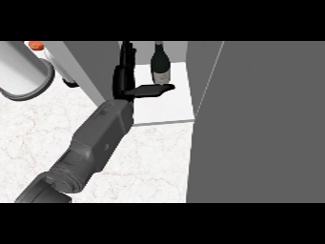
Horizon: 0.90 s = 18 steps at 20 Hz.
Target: Pick up the wine, place it into the cabinet and close the cabinet
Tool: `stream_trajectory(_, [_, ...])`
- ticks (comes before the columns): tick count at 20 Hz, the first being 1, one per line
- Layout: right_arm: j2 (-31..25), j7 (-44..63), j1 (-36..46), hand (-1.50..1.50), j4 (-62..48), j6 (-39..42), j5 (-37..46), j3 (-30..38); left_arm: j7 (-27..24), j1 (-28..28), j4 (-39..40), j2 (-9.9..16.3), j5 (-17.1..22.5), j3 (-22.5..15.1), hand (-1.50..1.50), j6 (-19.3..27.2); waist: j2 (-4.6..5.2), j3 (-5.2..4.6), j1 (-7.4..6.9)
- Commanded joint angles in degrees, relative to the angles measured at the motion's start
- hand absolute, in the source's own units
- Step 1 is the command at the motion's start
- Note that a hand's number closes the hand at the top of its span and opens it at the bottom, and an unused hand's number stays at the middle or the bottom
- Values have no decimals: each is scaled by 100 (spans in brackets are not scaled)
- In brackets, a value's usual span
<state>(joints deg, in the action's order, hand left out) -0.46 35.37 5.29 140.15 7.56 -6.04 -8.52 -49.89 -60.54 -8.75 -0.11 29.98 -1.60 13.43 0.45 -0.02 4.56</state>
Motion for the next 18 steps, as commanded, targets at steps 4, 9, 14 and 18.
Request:
stream_trajectory(4, [45,-164,-79,-150,-14,-196,82,-218,298,654,-713,11,789,-790,-150,207,-55,2,-84])
stream_trajectory(9, [-84,169,-147,-150,362,-122,-7,29,399,1675,-2004,11,1310,-1992,-150,832,-93,2,-224])
stream_trajectory(14, [34,191,-245,-150,525,-271,381,-216,664,2441,-3596,11,1298,-2951,-150,1697,-87,2,-428])
stream_trajectory(18, [-79,19,-72,-150,295,-261,198,220,922,2991,-4795,11,1160,-3566,-150,2494,-81,5,-487])
